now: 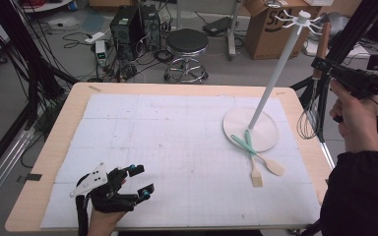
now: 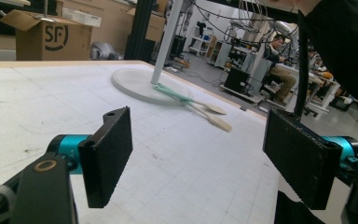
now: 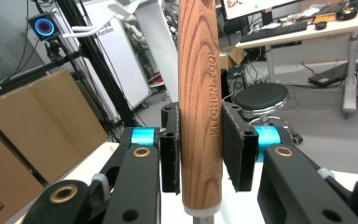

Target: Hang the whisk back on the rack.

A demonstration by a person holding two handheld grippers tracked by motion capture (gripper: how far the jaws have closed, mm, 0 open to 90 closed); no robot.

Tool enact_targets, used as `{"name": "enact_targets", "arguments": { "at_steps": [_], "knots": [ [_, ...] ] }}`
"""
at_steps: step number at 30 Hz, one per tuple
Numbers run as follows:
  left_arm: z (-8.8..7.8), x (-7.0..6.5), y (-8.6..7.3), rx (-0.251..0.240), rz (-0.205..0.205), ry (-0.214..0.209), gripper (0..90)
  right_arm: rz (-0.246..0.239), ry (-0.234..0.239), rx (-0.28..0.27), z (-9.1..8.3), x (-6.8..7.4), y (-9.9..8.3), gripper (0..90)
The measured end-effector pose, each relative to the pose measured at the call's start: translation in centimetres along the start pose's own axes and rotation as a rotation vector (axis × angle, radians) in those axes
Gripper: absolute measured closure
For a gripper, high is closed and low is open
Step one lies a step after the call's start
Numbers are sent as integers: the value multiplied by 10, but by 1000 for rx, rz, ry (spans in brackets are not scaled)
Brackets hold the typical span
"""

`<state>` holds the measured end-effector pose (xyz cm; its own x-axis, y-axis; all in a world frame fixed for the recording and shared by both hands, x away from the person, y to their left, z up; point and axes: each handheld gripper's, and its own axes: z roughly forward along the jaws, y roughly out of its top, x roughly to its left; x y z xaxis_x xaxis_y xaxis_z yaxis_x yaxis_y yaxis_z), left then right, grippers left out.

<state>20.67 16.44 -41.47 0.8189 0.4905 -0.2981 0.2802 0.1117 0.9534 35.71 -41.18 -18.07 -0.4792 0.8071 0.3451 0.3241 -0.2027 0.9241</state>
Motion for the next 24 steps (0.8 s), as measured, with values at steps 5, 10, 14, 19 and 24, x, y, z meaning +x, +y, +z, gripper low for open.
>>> {"name": "enact_targets", "arguments": {
  "at_steps": [5,10,14,19,24],
  "knots": [
    [0,0,0,-2,0,1,246,-6,13,12,7,5,-3,704],
    [-1,-1,0,-4,-1,3,246,-9,27,9,12,10,-7,704],
    [-1,0,0,-4,2,3,246,-3,35,5,15,11,-10,703],
    [-1,-1,0,-4,3,3,246,-5,42,-5,17,12,-12,702],
    [-1,-1,0,-3,2,4,246,-9,31,-18,18,12,-14,699]
  ]
}}
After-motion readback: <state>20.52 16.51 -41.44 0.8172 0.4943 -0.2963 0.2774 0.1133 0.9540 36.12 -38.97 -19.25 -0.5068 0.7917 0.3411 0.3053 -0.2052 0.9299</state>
